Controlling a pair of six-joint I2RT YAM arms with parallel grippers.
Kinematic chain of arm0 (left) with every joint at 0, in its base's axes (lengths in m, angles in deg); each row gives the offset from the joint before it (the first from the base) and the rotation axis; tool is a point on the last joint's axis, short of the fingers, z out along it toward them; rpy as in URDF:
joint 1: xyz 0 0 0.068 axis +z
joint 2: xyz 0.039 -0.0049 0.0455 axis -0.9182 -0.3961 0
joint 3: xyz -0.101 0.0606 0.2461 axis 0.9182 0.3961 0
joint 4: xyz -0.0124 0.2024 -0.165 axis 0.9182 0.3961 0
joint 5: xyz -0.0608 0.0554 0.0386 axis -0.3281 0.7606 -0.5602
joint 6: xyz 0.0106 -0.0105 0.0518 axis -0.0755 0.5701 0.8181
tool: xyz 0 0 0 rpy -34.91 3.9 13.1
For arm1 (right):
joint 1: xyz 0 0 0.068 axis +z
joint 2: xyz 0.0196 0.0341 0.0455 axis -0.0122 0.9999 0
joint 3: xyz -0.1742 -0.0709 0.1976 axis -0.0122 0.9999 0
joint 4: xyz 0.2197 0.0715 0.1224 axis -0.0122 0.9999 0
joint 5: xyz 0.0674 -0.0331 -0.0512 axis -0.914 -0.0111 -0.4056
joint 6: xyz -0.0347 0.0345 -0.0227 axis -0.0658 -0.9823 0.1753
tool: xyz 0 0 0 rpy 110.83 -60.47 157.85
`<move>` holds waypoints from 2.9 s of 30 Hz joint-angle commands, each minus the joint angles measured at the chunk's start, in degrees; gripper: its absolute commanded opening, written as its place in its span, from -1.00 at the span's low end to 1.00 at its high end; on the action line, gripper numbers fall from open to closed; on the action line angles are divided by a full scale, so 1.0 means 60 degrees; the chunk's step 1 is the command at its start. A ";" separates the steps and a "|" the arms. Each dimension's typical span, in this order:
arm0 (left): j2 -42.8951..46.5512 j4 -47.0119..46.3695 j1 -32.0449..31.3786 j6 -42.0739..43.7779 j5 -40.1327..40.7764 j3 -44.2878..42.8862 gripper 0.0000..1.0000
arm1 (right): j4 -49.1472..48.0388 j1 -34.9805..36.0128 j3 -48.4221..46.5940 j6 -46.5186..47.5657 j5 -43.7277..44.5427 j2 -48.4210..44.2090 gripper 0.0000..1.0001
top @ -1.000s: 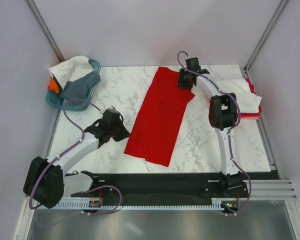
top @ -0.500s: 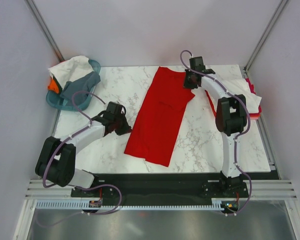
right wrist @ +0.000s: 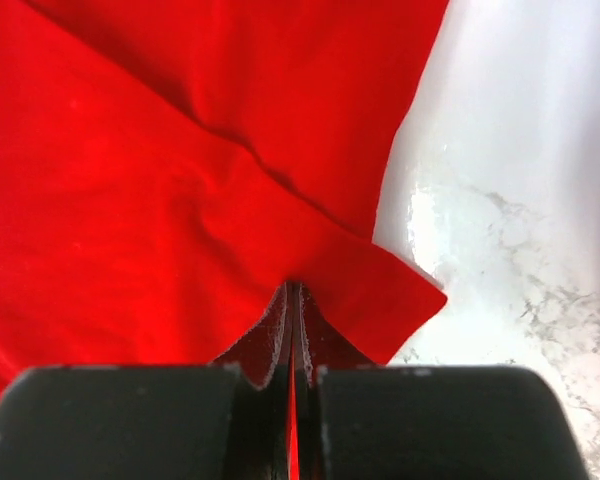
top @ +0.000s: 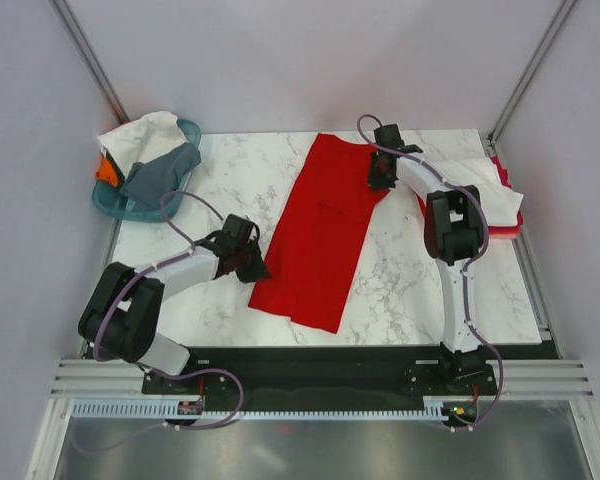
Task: Fold and stack the t-shirts
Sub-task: Fold the tshirt
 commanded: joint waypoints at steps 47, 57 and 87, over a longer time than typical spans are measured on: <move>-0.4553 0.0711 0.0726 0.0512 -0.0503 -0.7726 -0.21 | -0.2259 0.0583 0.3237 -0.0954 -0.3614 -0.3060 -0.10; -0.7570 0.0858 0.1078 0.0439 -0.0912 -1.0657 -0.09 | -0.3710 0.1052 0.4512 -0.1804 -0.4627 -0.2739 -0.11; -0.9639 0.0521 0.1298 -0.0645 -0.1016 -1.2402 -0.58 | -0.4095 0.1185 0.3401 -0.2641 -0.4600 -0.0936 -0.17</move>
